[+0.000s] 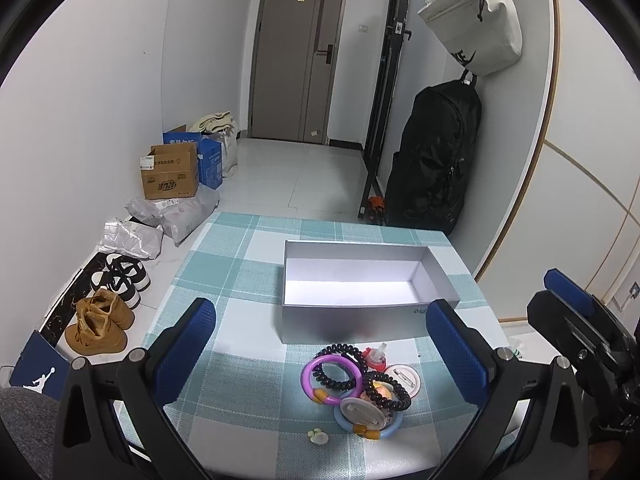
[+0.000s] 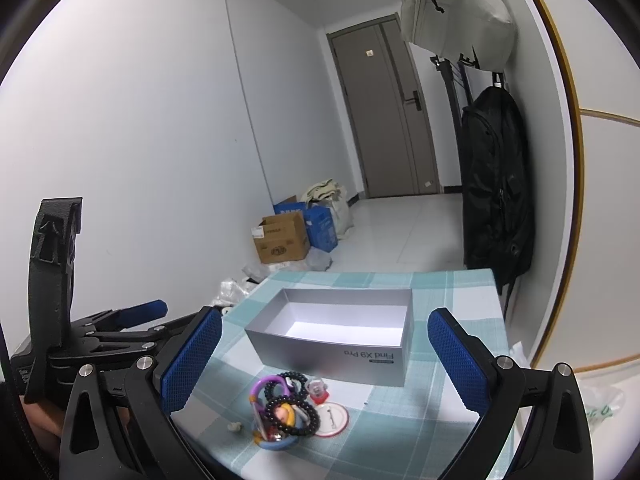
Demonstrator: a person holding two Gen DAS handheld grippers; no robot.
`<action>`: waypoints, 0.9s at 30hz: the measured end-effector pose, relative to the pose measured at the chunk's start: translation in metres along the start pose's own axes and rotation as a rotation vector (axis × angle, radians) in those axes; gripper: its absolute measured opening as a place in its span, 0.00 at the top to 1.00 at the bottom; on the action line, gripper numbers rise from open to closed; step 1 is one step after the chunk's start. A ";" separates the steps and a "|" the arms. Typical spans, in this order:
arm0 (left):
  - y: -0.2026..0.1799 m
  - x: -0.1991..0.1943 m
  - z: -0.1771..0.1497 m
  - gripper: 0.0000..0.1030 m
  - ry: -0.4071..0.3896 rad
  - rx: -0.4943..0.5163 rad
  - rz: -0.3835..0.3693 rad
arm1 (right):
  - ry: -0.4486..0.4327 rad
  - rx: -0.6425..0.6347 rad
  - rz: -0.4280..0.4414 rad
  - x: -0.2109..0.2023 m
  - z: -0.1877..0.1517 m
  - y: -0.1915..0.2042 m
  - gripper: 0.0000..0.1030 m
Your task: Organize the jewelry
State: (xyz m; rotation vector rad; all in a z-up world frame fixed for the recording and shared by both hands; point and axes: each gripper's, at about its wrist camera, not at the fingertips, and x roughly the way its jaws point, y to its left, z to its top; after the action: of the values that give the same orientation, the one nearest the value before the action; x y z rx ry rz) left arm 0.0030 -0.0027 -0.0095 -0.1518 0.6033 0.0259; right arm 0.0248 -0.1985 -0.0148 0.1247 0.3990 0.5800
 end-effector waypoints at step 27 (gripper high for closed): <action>0.001 0.001 0.000 0.01 0.020 -0.005 -0.011 | 0.027 0.006 0.021 0.005 -0.002 0.001 0.00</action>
State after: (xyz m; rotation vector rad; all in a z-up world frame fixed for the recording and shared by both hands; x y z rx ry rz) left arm 0.0033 -0.0019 -0.0101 -0.1606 0.6226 0.0156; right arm 0.0272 -0.1949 -0.0175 0.1271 0.4259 0.6017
